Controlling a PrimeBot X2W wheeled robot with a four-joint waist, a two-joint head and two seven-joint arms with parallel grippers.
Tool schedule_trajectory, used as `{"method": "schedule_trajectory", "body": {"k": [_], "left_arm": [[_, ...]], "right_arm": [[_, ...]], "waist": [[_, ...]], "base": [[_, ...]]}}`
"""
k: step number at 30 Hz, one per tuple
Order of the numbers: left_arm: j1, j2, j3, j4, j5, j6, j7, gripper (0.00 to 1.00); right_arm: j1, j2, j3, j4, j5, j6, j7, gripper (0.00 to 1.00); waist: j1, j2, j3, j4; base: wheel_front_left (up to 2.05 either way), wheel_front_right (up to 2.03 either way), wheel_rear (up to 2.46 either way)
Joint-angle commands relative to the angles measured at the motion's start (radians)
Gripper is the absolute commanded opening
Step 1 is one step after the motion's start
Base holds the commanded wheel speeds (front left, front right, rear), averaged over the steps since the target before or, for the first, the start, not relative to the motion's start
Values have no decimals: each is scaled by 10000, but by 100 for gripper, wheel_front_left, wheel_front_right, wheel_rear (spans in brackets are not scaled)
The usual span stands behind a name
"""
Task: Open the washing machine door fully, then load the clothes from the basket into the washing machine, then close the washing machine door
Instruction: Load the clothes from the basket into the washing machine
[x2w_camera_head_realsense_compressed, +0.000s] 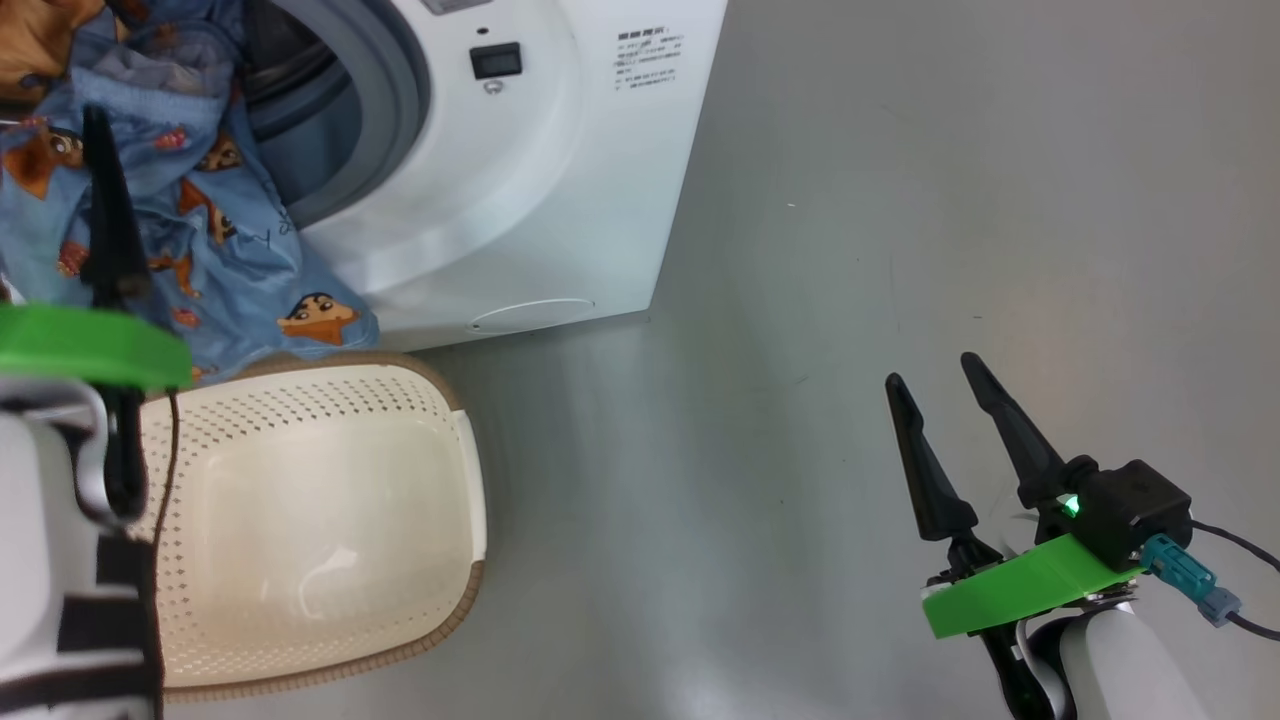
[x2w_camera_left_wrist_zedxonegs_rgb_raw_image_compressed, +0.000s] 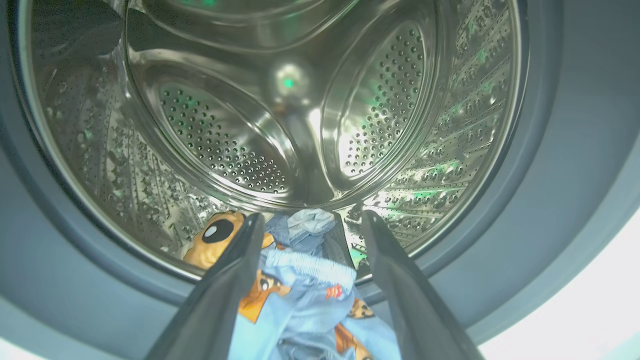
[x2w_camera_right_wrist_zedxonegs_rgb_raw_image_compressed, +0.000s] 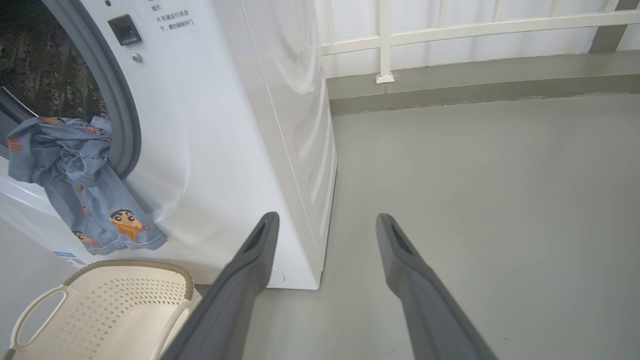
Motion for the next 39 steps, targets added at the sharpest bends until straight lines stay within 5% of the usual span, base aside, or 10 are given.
{"method": "schedule_trajectory", "body": {"k": [1, 17, 39], "left_arm": [[436, 332, 355, -443, -99, 39, -49, 100], [4052, -653, 758, -2317, -42, 266, -49, 100], [5579, -1045, 672, -2929, -679, 924, -49, 100]], "right_arm": [[256, -47, 164, -261, 75, 16, -48, 100], [314, -152, 149, -350, 54, 16, -48, 100], [139, -210, 292, -306, 84, 16, -48, 100]], "waist": [[0, -1, -11, 25], [0, -1, -52, 230], [0, -1, 13, 233]], "base": [[0, 0, 0], [0, 0, 0], [0, 0, 0]]}}
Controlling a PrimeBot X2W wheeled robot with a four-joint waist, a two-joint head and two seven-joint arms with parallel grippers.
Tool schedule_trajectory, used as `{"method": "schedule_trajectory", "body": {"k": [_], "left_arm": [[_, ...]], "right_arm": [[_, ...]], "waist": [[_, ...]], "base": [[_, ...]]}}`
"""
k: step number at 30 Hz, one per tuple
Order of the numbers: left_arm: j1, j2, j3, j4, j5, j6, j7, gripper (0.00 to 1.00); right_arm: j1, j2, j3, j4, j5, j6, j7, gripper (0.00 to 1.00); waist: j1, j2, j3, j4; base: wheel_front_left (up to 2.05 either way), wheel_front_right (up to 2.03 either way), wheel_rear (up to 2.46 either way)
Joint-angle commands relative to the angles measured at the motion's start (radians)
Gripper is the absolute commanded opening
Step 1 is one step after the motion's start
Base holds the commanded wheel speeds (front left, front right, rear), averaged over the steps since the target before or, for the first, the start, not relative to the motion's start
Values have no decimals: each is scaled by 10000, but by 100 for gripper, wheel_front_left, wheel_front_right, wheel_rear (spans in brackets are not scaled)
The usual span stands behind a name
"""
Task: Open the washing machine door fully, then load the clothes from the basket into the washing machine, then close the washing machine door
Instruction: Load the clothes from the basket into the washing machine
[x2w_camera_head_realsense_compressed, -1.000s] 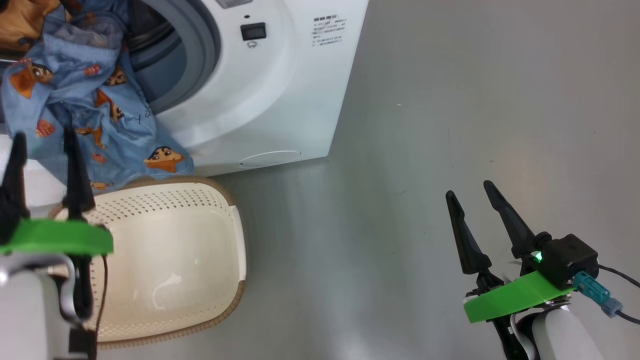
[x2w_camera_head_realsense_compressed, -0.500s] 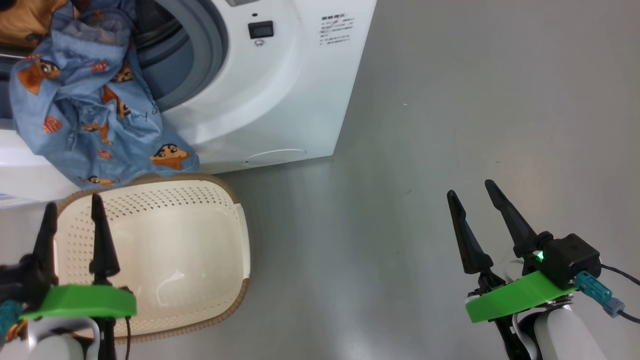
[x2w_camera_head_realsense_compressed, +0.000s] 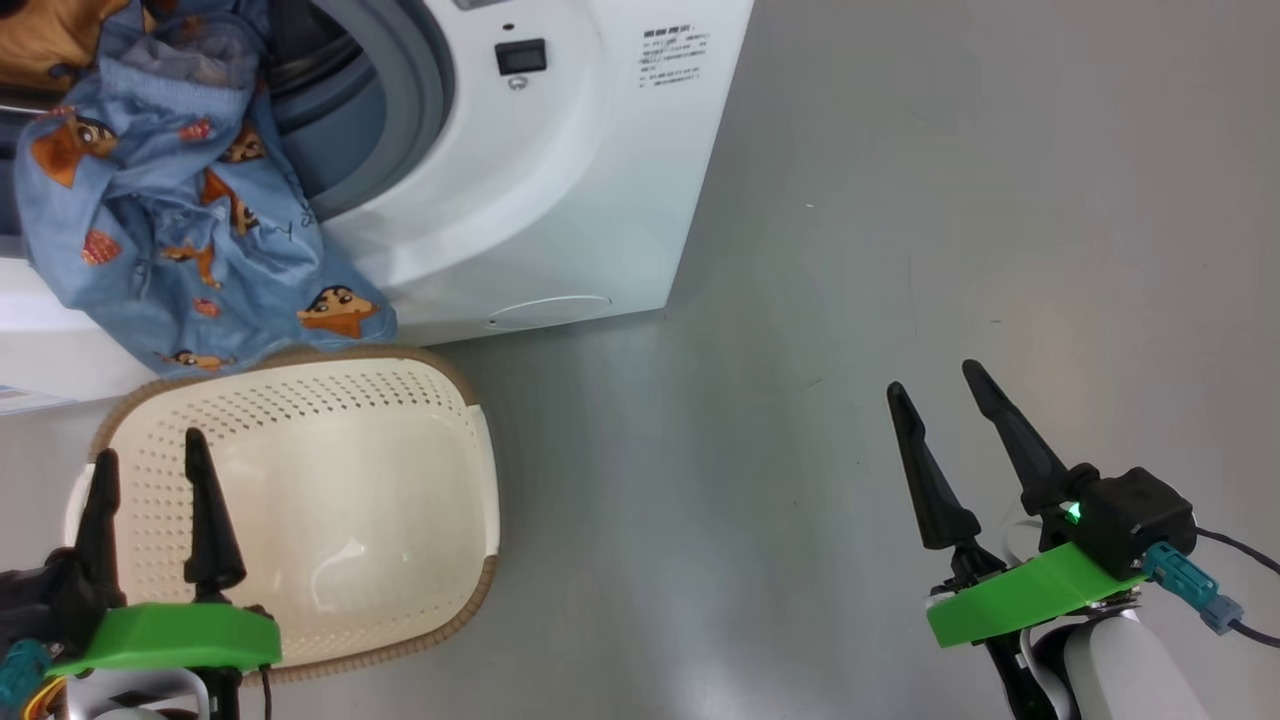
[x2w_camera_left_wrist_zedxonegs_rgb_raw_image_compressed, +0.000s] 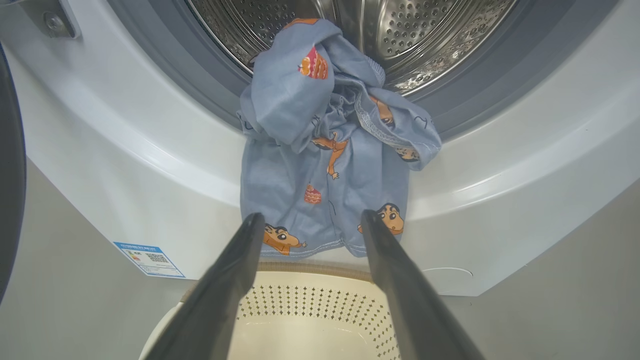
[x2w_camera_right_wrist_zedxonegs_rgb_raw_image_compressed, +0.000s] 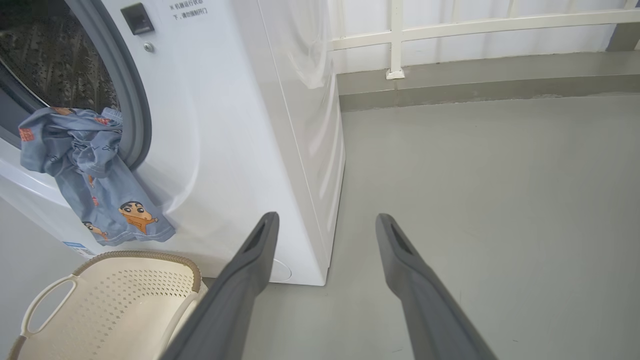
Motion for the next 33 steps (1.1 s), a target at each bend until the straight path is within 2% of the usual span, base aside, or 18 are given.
{"method": "schedule_trajectory", "body": {"k": [1, 13, 33], "left_arm": [[249, 139, 258, -268, -96, 89, -51, 100], [-212, 137, 409, 374, 62, -3, -51, 100], [-2565, 423, 1120, 2385, 62, -631, -51, 100]], "right_arm": [[1, -33, 246, -201, 84, 16, -48, 100], [-34, -25, 289, -187, 106, 16, -48, 100], [-217, -77, 132, -402, 24, 16, -48, 100]], "waist": [[0, 0, -5, -22], [0, 0, 196, -157], [0, 0, 1402, -539]], "base": [[0, 0, 0], [0, 0, 0], [0, 0, 0]]}}
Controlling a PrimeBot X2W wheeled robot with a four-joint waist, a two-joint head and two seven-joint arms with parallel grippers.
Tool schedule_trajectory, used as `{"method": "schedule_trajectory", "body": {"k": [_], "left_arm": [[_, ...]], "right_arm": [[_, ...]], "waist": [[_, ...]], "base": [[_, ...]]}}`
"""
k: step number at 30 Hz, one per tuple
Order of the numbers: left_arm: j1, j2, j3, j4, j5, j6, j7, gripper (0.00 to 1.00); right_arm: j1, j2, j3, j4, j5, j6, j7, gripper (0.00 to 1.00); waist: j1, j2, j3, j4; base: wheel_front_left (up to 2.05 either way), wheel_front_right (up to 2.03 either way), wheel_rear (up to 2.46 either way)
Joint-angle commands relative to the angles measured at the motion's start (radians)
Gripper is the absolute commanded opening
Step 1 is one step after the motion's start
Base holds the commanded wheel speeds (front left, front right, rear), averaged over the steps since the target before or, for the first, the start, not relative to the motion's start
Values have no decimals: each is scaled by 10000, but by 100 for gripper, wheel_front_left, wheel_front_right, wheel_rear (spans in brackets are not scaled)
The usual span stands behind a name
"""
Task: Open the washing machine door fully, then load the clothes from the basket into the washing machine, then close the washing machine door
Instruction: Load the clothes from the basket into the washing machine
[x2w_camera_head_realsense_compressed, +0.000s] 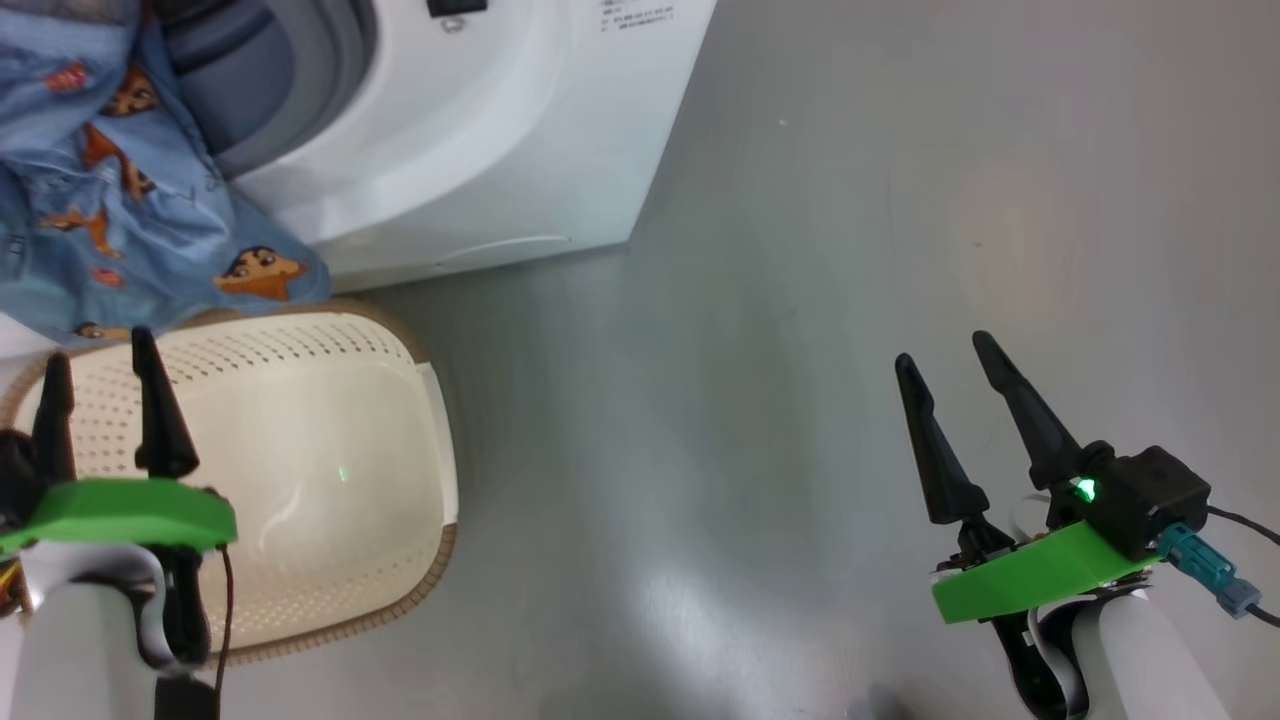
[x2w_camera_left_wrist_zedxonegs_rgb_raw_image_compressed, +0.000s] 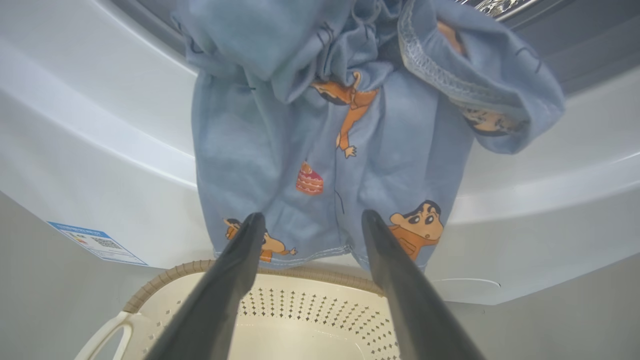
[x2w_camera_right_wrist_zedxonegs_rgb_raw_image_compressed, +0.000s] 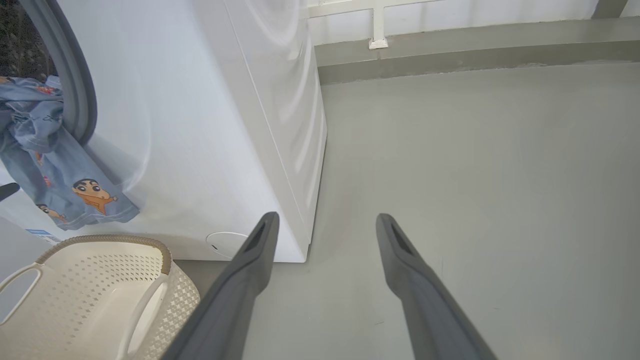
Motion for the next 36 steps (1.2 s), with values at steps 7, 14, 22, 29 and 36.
{"method": "schedule_trajectory", "body": {"k": [7, 14, 22, 29, 36], "left_arm": [[-1016, 280, 584, 361, -11, -166, -53, 100], [-1899, 355, 818, 1053, -18, -316, -53, 100], [-2828, 546, 1090, 1518, -44, -467, -53, 11], [-2661, 392, 974, 1178, 37, -590, -53, 0], [-1878, 181, 445, -347, 59, -629, -53, 0]], "right_arm": [[-13, -35, 28, -341, -42, 16, -48, 100], [-90, 4, 18, -427, -87, 16, -48, 100], [-179, 66, -21, -424, -121, 16, -48, 100], [-207, 104, -60, -313, -108, 16, -48, 100], [-170, 132, -15, -151, -27, 16, -48, 100]], "waist": [[0, 0, 763, -91], [0, 0, 1082, -138], [0, 0, 1261, -209], [0, 0, 981, -87], [0, 0, 512, 141]], "base": [[0, 0, 0], [0, 0, 0], [0, 0, 0], [0, 0, 0], [0, 0, 0]]}}
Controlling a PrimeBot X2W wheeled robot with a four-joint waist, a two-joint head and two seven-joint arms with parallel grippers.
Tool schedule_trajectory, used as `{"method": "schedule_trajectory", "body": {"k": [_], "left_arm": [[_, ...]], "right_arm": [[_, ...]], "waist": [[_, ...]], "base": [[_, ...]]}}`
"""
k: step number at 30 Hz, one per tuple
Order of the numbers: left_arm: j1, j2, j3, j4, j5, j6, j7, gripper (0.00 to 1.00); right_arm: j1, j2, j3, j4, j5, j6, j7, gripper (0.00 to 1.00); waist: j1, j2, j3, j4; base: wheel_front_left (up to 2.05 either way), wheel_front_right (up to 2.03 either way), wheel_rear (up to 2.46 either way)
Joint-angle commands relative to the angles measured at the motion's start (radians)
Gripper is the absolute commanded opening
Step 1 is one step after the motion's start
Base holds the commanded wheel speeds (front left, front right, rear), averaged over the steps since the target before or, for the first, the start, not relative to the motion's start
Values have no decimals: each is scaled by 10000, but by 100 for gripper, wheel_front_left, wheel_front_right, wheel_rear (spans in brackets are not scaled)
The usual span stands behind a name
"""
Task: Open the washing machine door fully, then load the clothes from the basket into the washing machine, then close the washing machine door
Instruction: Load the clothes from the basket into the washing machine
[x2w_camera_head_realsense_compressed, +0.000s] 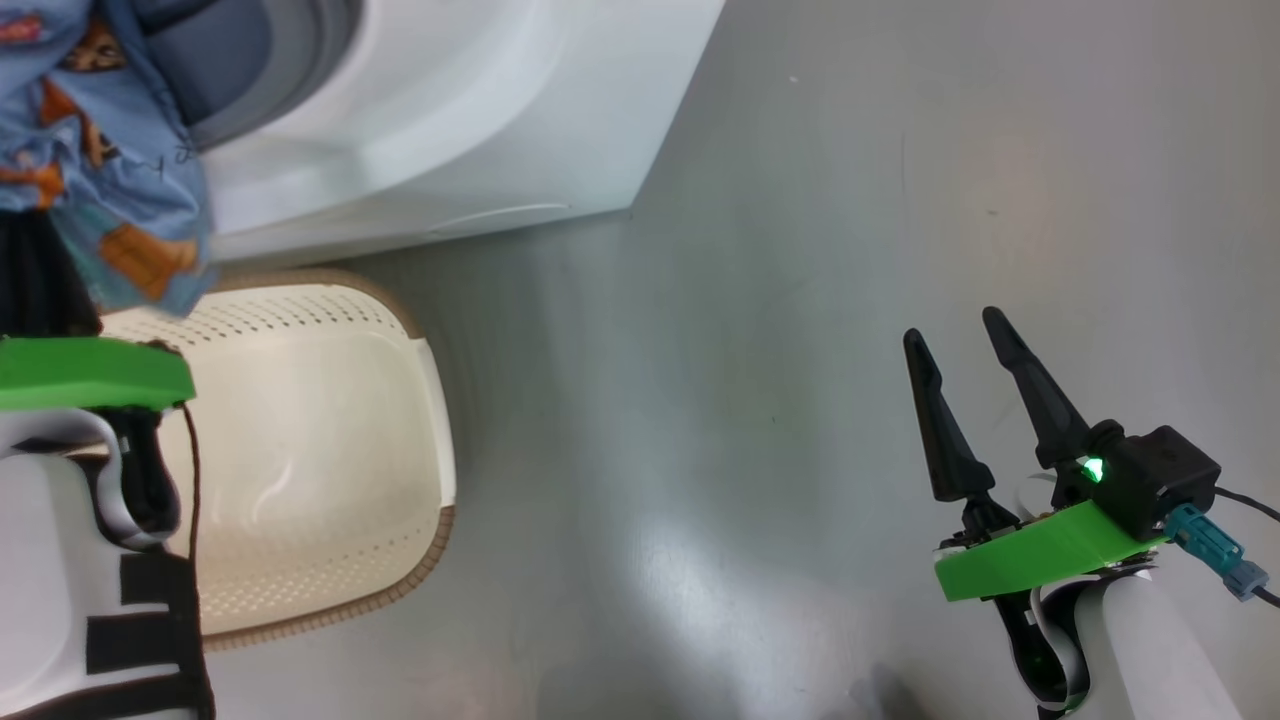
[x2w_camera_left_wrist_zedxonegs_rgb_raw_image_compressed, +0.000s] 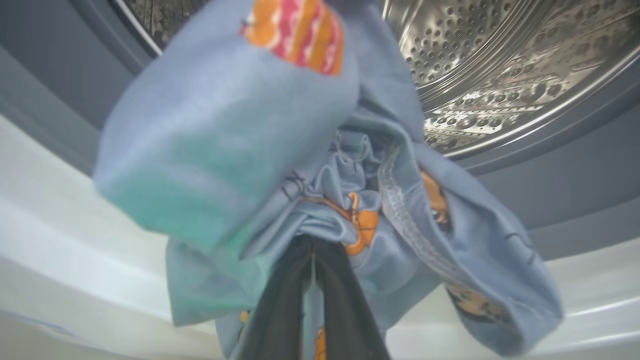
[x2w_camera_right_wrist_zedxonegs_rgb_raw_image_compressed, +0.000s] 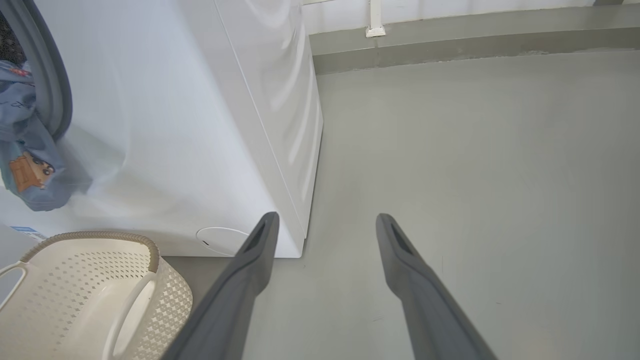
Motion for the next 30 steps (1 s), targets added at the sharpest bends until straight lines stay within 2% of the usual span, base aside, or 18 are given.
{"method": "schedule_trajectory", "body": {"k": [1, 10, 19, 30], "left_arm": [[342, 296, 116, -406, 80, -22, -63, 0], [169, 701, -668, -1282, 75, -25, -63, 0], [-1763, 1785, -1071, 107, 149, -26, 80, 0], [-3775, 2638, -1172, 2308, 59, -4, 558, 0]], "right_arm": [[173, 31, 228, -165, 77, 16, -46, 100], [188, 112, 364, -16, 170, 16, -46, 100], [144, 179, 527, 100, 299, 16, -46, 100], [125, 255, 540, 131, 364, 16, -46, 100]], "waist": [[0, 0, -149, 99], [0, 0, -351, 31], [0, 0, -277, -427], [0, 0, 73, -778]], "base": [[0, 0, 0], [0, 0, 0], [0, 0, 0], [0, 0, 0]]}}
